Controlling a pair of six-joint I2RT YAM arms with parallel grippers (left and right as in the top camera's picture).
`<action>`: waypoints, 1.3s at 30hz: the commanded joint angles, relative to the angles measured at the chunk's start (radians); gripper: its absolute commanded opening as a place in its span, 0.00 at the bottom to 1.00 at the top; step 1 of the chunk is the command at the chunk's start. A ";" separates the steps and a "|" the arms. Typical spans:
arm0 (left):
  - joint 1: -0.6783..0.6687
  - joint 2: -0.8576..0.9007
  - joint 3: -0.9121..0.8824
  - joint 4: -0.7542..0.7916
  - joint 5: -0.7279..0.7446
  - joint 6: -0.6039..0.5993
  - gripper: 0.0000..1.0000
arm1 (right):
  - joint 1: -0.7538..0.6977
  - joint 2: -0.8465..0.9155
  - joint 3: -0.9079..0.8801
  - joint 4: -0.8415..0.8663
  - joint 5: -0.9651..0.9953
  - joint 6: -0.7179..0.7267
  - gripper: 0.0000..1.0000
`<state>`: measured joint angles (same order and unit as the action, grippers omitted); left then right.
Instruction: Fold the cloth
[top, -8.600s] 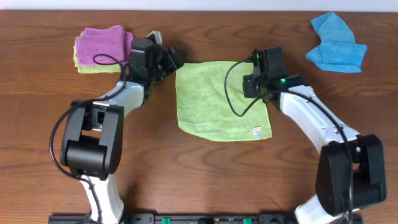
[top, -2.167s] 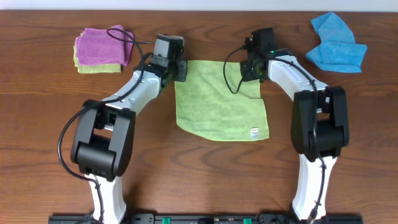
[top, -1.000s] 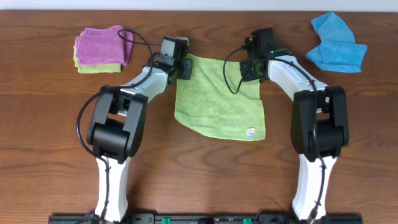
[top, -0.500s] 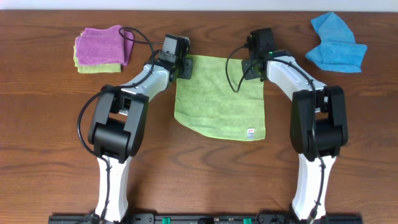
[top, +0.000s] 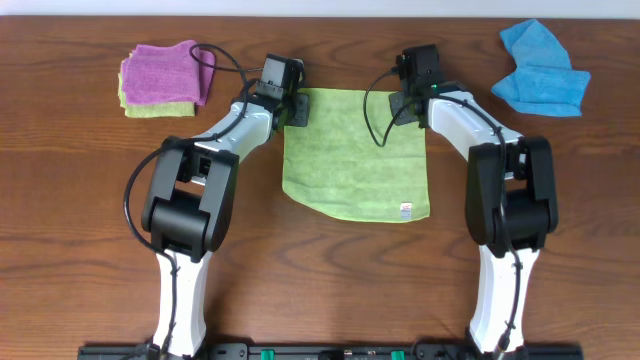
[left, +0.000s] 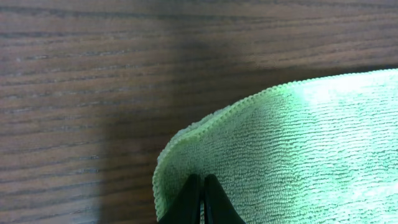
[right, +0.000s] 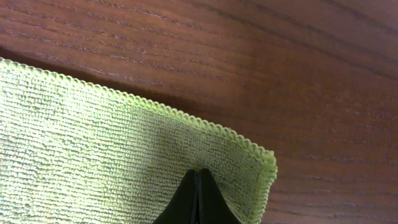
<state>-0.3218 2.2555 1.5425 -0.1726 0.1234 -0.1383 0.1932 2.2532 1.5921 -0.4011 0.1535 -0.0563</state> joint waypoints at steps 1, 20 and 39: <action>0.005 0.064 -0.024 -0.052 -0.026 -0.019 0.06 | 0.004 0.029 0.015 -0.015 0.011 -0.011 0.01; 0.013 -0.409 0.013 -0.294 -0.026 0.011 0.06 | 0.011 -0.379 0.068 -0.340 0.013 0.120 0.01; -0.136 -1.315 -0.570 -0.464 -0.120 -0.032 0.06 | 0.221 -1.332 -0.475 -0.557 0.109 0.327 0.01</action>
<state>-0.4152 1.0405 1.0569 -0.6258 0.0628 -0.1352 0.3836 1.0088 1.1782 -0.9318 0.2264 0.1806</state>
